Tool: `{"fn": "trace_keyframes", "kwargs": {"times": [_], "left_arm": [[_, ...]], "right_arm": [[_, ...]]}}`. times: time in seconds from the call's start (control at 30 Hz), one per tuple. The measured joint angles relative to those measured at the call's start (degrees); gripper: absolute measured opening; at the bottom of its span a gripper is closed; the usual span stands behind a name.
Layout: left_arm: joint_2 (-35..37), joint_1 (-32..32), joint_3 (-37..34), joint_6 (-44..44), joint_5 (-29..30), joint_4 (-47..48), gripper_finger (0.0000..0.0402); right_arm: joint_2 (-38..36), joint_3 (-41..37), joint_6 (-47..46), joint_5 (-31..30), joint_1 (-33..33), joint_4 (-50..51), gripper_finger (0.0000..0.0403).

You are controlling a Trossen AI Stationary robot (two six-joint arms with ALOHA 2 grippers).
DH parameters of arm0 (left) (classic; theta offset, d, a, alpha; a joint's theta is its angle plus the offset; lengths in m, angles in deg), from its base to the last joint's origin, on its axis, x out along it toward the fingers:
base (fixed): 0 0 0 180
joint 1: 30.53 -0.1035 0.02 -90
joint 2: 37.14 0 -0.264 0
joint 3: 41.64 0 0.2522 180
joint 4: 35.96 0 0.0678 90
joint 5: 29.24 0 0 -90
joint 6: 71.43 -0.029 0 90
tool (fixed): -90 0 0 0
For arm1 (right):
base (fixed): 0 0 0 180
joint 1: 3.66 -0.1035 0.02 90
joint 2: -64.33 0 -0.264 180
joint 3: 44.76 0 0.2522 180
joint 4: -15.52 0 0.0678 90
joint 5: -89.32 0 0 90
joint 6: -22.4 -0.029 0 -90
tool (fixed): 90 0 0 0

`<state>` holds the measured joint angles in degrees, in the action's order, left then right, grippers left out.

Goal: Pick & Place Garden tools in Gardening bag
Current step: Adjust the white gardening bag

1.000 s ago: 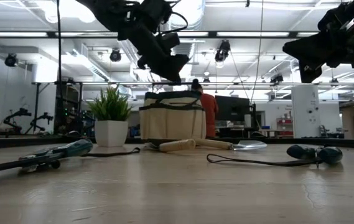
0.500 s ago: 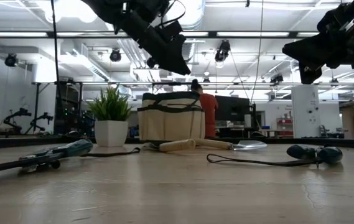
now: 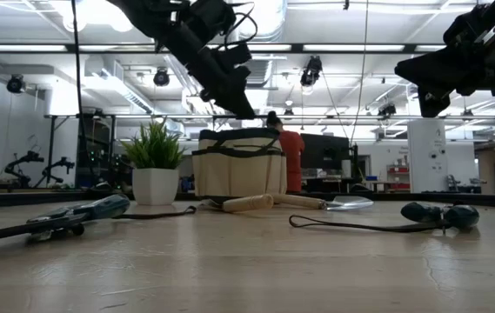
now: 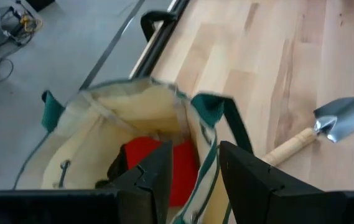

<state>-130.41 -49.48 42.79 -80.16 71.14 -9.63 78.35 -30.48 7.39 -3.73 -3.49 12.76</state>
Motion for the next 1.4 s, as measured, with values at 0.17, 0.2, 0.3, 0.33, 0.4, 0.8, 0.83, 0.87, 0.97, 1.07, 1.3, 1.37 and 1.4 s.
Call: {"fn": "trace_keyframes", "kwargs": {"times": [0.17,0.2,0.3,0.33,0.4,0.8,0.83,0.87,0.97,1.07,1.3,1.37,1.4], "left_arm": [[0.0,-0.1,-1.3,-0.3,0.0,-0.5,0.0135],[0.0,-0.2,-1.6,-0.3,0.0,-1.0,0.0135],[0.0,-0.3,-2.7,-0.3,0.0,-2.0,0.0135],[0.0,-0.3,-3.0,-0.3,0.0,-2.0,0.0135],[0.0,-0.4,-3.5,-0.3,0.0,-2.1,0.0135],[-0.4,-0.5,-4.6,-1.2,2.7,-3.3,0.0124],[-0.6,-0.5,-4.6,-1.1,2.1,-3.1,0.0118],[-1.0,-0.5,-4.6,-1.0,1.9,-3.0,0.0111],[-2.0,-0.5,-4.6,-0.4,0.9,-3.1,0.0081],[-2.7,-0.5,-4.6,-0.3,0.8,-2.9,0.0045],[-2.4,0.2,-4.6,2.2,-2.0,-2.9,0.0009],[-2.3,0.7,-4.6,2.4,-2.5,-3.0,0.0009],[-2.3,0.9,-4.6,2.5,-2.7,-2.9,0.0008]], "right_arm": [[0.0,0.0,0.2,0.0,0.0,0.0,0.0029],[0.0,0.0,0.2,0.0,0.0,0.0,0.0029],[0.0,0.0,0.2,-0.1,0.0,0.0,0.0029],[0.0,0.0,0.2,-0.1,0.0,0.0,0.0029],[0.0,0.0,0.2,-0.1,0.0,0.0,0.0029],[0.0,0.0,0.2,-0.1,0.0,0.0,0.0029],[0.0,0.0,0.2,-0.1,0.0,0.0,0.0029],[0.0,0.0,0.2,-0.1,0.0,0.0,0.0029],[0.0,0.0,0.1,-0.1,0.0,0.0,0.0029],[0.0,0.0,0.0,-0.1,0.0,0.0,0.0029],[0.0,0.0,0.0,-0.1,0.0,0.0,0.0029],[0.0,0.0,0.0,-0.1,0.0,0.0,0.0029],[0.0,0.0,0.0,-0.1,0.0,0.0,0.0029]]}}
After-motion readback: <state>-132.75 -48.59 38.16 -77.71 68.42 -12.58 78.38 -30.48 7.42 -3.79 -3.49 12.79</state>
